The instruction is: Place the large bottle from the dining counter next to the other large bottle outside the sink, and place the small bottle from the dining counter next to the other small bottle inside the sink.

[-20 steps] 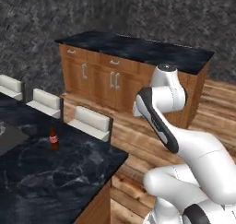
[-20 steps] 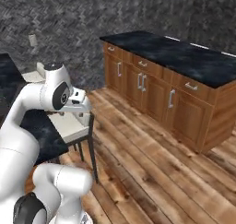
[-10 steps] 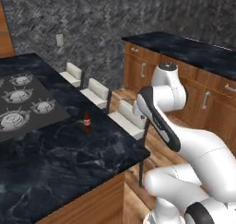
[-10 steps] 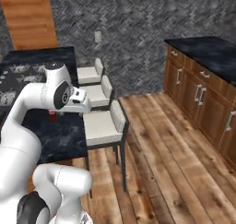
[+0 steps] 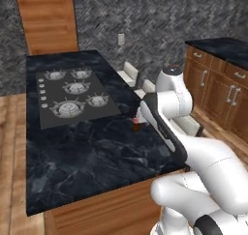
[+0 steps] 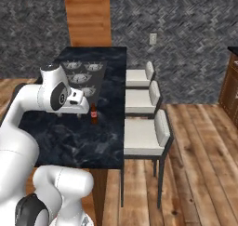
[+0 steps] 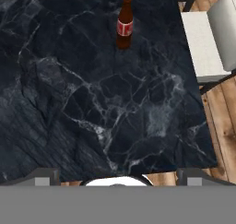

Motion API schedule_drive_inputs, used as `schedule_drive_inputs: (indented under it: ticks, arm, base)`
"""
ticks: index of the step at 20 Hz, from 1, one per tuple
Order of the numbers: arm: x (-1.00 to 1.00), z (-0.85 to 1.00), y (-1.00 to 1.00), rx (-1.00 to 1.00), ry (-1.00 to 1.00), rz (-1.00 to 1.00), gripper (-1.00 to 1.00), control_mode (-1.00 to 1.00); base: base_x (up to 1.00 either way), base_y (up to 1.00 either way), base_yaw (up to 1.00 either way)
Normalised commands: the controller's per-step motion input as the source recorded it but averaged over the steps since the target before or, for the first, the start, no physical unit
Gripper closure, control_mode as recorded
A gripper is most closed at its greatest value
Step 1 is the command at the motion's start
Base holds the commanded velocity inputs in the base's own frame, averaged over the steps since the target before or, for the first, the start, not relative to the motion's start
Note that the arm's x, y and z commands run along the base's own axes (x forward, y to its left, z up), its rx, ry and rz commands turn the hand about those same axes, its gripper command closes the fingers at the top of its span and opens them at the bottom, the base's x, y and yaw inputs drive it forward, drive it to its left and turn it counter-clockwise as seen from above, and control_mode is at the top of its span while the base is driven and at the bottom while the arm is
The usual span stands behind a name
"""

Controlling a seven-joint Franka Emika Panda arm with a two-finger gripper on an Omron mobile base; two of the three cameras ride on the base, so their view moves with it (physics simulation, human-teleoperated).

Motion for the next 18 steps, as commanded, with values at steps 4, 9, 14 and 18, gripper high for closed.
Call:
schedule_drive_inputs:
  ticks: [4,9,14,18]
  arm:
    - [0.00,0.00,0.00,0.00,0.00,0.00,-1.00,1.00]
    - [0.00,0.00,0.00,0.00,0.00,0.00,-1.00,1.00]
    - [0.00,0.00,0.00,0.00,0.00,0.00,-1.00,1.00]
    - [0.00,0.00,0.00,0.00,0.00,0.00,-1.00,1.00]
  base:
    - [0.34,-0.22,0.23]
    - [0.10,-0.10,0.05]
    - [0.09,-0.09,-0.05]
    - [0.00,0.00,-0.01]
